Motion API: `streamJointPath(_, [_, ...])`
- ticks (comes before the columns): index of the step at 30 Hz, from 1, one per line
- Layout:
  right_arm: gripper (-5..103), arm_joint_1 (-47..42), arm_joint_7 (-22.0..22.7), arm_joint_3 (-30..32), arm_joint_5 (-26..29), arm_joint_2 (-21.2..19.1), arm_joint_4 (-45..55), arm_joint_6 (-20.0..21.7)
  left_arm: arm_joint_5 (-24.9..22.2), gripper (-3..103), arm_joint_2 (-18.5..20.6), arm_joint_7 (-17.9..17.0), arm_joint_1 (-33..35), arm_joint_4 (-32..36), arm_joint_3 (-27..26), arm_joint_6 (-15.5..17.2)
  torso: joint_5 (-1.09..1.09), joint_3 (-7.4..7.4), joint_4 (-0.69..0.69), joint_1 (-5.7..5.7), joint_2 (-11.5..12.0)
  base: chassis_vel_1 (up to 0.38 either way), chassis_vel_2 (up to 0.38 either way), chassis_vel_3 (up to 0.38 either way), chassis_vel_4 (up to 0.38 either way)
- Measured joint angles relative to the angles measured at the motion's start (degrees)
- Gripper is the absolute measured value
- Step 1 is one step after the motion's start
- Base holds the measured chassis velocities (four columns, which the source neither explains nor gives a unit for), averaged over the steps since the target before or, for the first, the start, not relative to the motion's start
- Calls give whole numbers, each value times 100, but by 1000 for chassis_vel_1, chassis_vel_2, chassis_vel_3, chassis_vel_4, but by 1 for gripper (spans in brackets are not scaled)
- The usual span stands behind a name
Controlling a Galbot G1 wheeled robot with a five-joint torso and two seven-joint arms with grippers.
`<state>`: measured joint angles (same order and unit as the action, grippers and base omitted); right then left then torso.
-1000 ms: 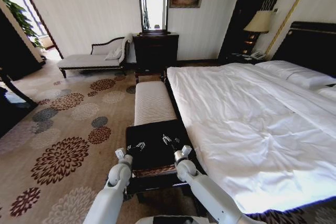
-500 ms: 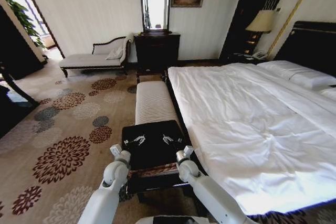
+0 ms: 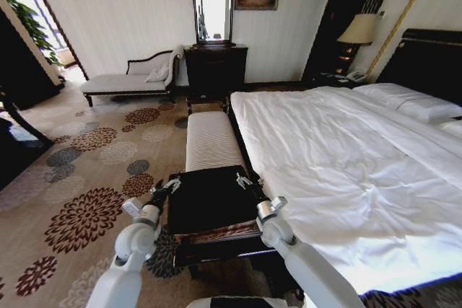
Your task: Fold the clothes on the bed and place them into the basket.
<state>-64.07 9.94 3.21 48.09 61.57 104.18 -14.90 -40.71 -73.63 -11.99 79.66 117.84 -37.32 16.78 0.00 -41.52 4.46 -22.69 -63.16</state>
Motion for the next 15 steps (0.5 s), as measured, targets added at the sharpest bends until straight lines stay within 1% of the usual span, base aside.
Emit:
streamJointPath(2, [100, -172, -61, 331, -188, -99, 200, -43, 575, 100, 94, 16, 300, 141, -362, -203, -1, 0, -2, 0, 0, 0, 0, 0, 0])
streamJointPath(3, [100, -172, -61, 331, -188, -99, 200, -43, 575, 100, 94, 16, 300, 141, -362, -203, -1, 0, -2, 0, 0, 0, 0, 0, 0])
streamJointPath(5, [100, -327, -67, 573, -413, -151, 330, -58, 894, 100, 124, 73, 536, 307, -538, -355, 0, 0, 0, 0, 0, 0, 0, 0, 0])
streamJointPath(6, [100, -496, -54, 790, -616, -173, 444, -74, 1120, 100, 114, 95, 757, 483, -652, -476, 0, 0, -1, 0, 0, 0, 0, 0, 0])
streamJointPath(7, [100, -686, -24, 976, -767, -173, 572, -105, 1276, 100, 71, 93, 935, 623, -722, -556, 1, 0, 1, 0, 0, 0, 0, 0, 0])
streamJointPath(8, [100, -842, 5, 1107, -858, -153, 681, -113, 1409, 100, 13, 75, 1096, 738, -763, -624, 0, 0, 1, 0, 0, 0, 0, 0, 0])
streamJointPath(9, [100, -842, 5, 1107, -858, -153, 681, -113, 1409, 100, 13, 75, 1096, 738, -763, -624, 0, 0, 1, 0, 0, 0, 0, 0, 0])
streamJointPath(10, [100, -1062, 36, 1274, -970, -105, 839, -130, 1581, 100, -81, 22, 1328, 880, -797, -737, 1, 0, 2, 0, 0, 0, 0, 0, 0])
streamJointPath(11, [100, -1198, 49, 1385, -1044, -55, 929, -136, 1681, 100, -139, 2, 1465, 945, -803, -852, 1, 0, 1, 0, 0, 0, 0, 0, 0])
streamJointPath(12, [100, -1553, 67, 1705, -1354, 127, 1178, -163, 1949, 100, -279, -2, 1795, 1083, -802, -1189, 0, 0, -2, 0, 0, 0, 0, 0, 0])
streamJointPath(13, [100, -1753, 40, 1884, -1562, 255, 1281, -201, 2154, 100, -364, 45, 1972, 1148, -784, -1418, 1, 0, -5, 1, -1, 0, 0, 0, 0])
streamJointPath(14, [100, -1753, 40, 1884, -1562, 255, 1281, -201, 2154, 100, -364, 45, 1972, 1148, -784, -1418, 1, 0, -5, 1, -1, 0, 0, 0, 0])
streamJointPath(15, [100, -2005, -5, 2118, -1865, 435, 1372, -285, 2330, 100, -433, 93, 2102, 1188, -763, -1636, -1, 1, 0, 2, -1, 0, 0, 0, 0])
